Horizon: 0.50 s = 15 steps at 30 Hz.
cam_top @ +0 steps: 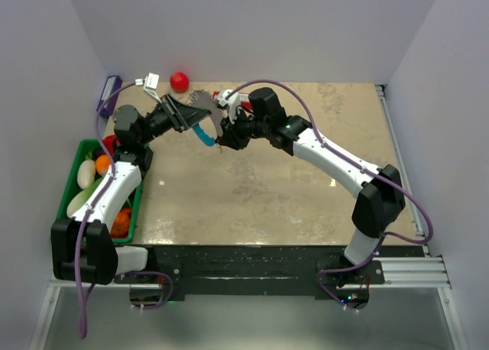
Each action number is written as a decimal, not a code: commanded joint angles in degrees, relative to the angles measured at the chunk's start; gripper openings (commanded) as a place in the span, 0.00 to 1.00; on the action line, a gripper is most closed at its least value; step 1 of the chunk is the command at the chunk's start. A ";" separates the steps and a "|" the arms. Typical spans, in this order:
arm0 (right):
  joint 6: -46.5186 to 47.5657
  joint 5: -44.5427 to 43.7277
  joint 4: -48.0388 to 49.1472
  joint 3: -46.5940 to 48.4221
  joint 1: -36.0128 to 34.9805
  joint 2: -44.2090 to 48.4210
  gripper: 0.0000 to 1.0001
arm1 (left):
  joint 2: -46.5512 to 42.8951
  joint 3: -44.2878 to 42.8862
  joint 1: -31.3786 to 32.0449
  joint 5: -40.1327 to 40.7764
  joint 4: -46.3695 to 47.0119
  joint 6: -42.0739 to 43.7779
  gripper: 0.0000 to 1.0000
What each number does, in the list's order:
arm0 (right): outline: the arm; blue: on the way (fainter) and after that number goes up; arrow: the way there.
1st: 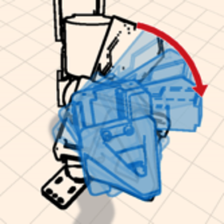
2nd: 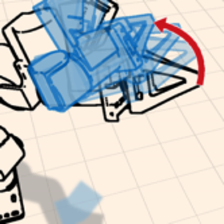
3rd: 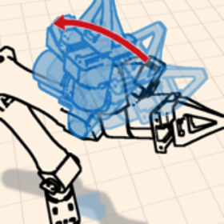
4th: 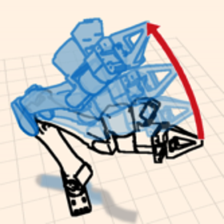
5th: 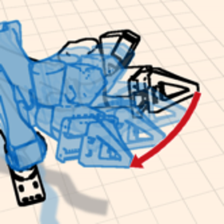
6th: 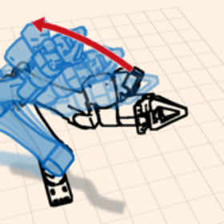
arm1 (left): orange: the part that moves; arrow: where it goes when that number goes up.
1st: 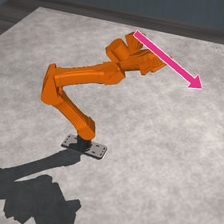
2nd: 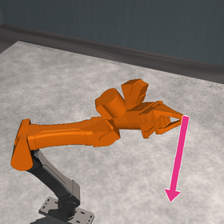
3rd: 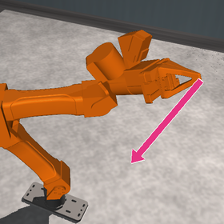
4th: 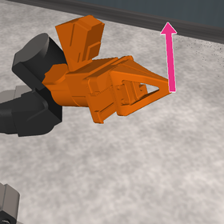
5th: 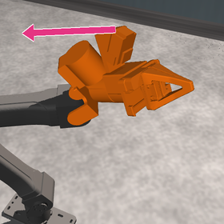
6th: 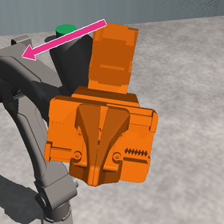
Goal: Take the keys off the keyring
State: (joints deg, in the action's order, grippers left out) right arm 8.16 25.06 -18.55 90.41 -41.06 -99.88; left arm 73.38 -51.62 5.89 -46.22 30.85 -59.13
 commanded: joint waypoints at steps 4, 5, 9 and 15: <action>1.06 -0.19 1.32 0.20 0.19 0.30 0.25 | -1.67 -0.06 -0.53 -0.54 4.57 -1.07 0.00; 1.06 -0.27 1.41 0.12 0.19 0.38 0.25 | -1.58 0.02 -0.53 -0.54 4.57 -0.98 0.00; 1.42 -0.19 1.41 -0.58 0.01 0.47 0.32 | -1.58 -0.06 -0.62 -0.72 4.74 -1.33 0.00; 1.94 -0.27 1.41 -0.94 -0.16 0.56 0.32 | -1.58 -0.06 -0.62 -0.72 4.83 -1.33 0.00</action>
State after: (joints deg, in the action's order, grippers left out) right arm 9.10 25.04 -18.41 89.69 -41.08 -99.88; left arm 73.38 -51.62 5.74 -46.24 30.87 -59.44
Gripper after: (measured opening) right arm 0.321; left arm 0.298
